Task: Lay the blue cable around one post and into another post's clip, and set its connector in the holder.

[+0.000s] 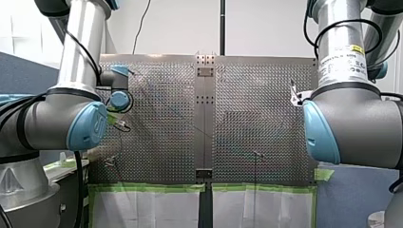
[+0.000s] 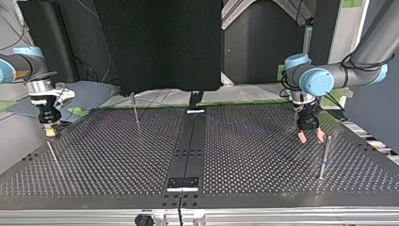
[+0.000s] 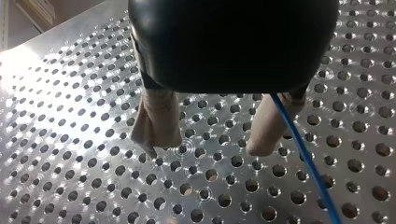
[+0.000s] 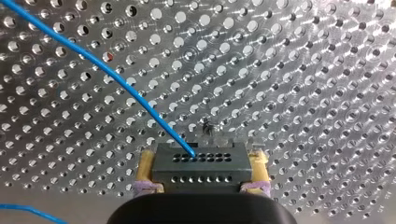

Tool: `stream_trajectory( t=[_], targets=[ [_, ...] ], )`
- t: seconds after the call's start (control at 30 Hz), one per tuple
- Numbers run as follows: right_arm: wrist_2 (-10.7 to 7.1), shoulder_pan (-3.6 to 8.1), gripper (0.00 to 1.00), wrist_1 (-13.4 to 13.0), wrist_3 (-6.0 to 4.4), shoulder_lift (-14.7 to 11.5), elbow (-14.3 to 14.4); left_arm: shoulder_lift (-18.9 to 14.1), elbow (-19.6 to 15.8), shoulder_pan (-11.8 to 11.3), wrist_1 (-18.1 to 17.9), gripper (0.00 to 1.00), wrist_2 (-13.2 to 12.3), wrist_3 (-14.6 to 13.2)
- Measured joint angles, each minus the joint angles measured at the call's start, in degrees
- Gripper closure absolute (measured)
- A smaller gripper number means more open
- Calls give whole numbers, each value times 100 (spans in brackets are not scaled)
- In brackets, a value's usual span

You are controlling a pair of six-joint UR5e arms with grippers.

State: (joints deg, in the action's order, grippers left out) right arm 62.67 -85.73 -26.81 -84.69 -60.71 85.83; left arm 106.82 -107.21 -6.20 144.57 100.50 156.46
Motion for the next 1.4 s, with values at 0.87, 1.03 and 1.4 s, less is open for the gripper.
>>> stream_trajectory(
  t=[0.87, 1.03, 1.4],
  targets=[
    [6, -23, 98, 286, -239, 7, -159, 0, 1, -1, -16, 0, 0, -19],
    [6, -17, 98, 247, -284, 8, -165, 0, 1, 0, -14, 0, 0, -19],
    [8, -4, 98, 200, -355, 9, -176, 0, 1, 2, -8, 0, 0, -19]
  ],
)
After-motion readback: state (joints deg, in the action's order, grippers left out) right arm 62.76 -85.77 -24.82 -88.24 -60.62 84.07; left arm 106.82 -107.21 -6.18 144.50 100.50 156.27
